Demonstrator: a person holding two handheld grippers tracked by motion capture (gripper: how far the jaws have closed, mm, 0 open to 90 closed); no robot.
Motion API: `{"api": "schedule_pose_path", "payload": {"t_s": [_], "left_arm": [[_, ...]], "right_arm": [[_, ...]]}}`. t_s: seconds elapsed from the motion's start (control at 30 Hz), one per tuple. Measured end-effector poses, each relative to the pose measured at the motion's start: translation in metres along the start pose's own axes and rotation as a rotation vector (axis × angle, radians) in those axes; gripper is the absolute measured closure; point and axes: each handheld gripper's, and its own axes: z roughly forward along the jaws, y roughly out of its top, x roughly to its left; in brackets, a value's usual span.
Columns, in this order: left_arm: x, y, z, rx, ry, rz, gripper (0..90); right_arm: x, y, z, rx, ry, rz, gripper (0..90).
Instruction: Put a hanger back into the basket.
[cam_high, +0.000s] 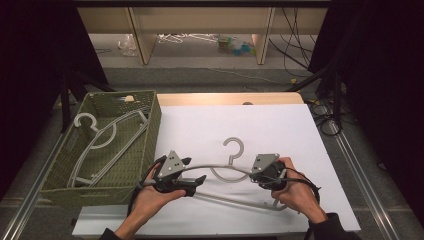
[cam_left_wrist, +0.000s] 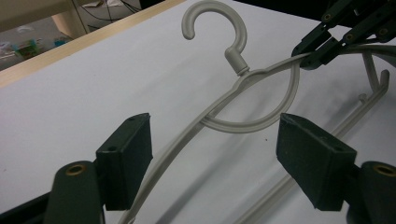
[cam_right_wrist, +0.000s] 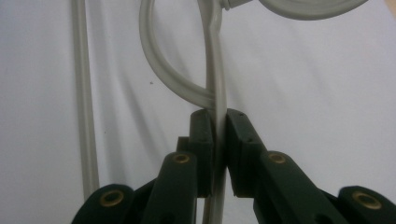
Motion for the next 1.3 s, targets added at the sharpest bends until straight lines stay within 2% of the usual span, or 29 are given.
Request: {"api": "schedule_pose_path", "payload": {"t_s": [0.03,0.1,0.13,0.17,0.2,0.27,0.33,0.5,0.53,0.57,0.63,0.7,0.73,0.77,0.87,0.9,1.07,1.1,1.13,1.3], "left_arm": [[0.0,0.001,0.002,0.005,0.001,0.002,27.0],[0.001,0.004,0.007,0.014,-0.006,0.002,27.1],[0.002,0.005,0.01,0.027,-0.01,0.021,27.1],[0.001,0.006,0.013,0.03,-0.012,0.012,27.1],[0.001,0.007,0.015,0.045,-0.014,0.036,27.2],[0.0,0.008,0.022,0.054,-0.033,0.027,27.3],[0.0,0.01,0.026,0.072,-0.035,0.046,27.4],[0.001,0.015,0.036,0.05,-0.031,0.041,28.5],[0.002,0.017,0.036,0.06,-0.039,0.066,29.3],[0.001,0.018,0.038,0.063,-0.044,0.057,30.0],[0.0,0.02,0.04,0.078,-0.064,0.07,30.0],[-0.002,0.02,0.042,0.065,-0.081,0.085,30.1],[-0.003,0.021,0.042,0.069,-0.081,0.091,30.9],[-0.002,0.022,0.043,0.082,-0.084,0.103,31.4],[-0.004,0.021,0.047,0.081,-0.088,0.086,32.6],[-0.003,0.021,0.048,0.092,-0.093,0.106,33.1],[-0.004,0.02,0.053,0.109,-0.102,0.128,37.9],[-0.005,0.02,0.055,0.121,-0.117,0.144,39.4],[-0.007,0.02,0.056,0.126,-0.114,0.166,43.6],[-0.011,0.022,0.061,0.133,-0.139,0.216,55.2]], "right_arm": [[0.003,0.0,-0.001,-0.007,-0.015,-0.008,82.0],[0.005,0.002,-0.004,-0.01,-0.009,-0.014,82.1],[0.005,0.002,-0.005,-0.014,-0.011,-0.021,82.1],[0.006,0.003,-0.005,-0.015,-0.014,-0.028,82.1],[0.007,0.004,-0.006,-0.018,-0.016,-0.028,82.1],[0.008,0.005,-0.008,-0.019,-0.016,-0.039,82.1],[0.01,0.006,-0.01,-0.022,-0.02,-0.047,82.1],[0.014,0.009,-0.012,-0.034,-0.023,-0.067,82.2],[0.014,0.01,-0.013,-0.036,-0.025,-0.075,82.2],[0.015,0.011,-0.014,-0.035,-0.024,-0.076,82.2],[0.016,0.012,-0.014,-0.04,-0.028,-0.079,82.2],[0.017,0.013,-0.015,-0.043,-0.024,-0.082,82.2],[0.017,0.013,-0.015,-0.045,-0.032,-0.089,82.2],[0.018,0.013,-0.015,-0.044,-0.021,-0.086,82.2],[0.018,0.014,-0.016,-0.049,-0.03,-0.098,82.2],[0.018,0.014,-0.016,-0.052,-0.033,-0.104,82.3],[0.02,0.015,-0.018,-0.055,-0.019,-0.105,82.3],[0.02,0.015,-0.018,-0.055,-0.02,-0.105,82.3],[0.02,0.015,-0.018,-0.055,-0.02,-0.104,82.3],[0.021,0.015,-0.017,-0.059,-0.012,-0.105,82.3]]}}
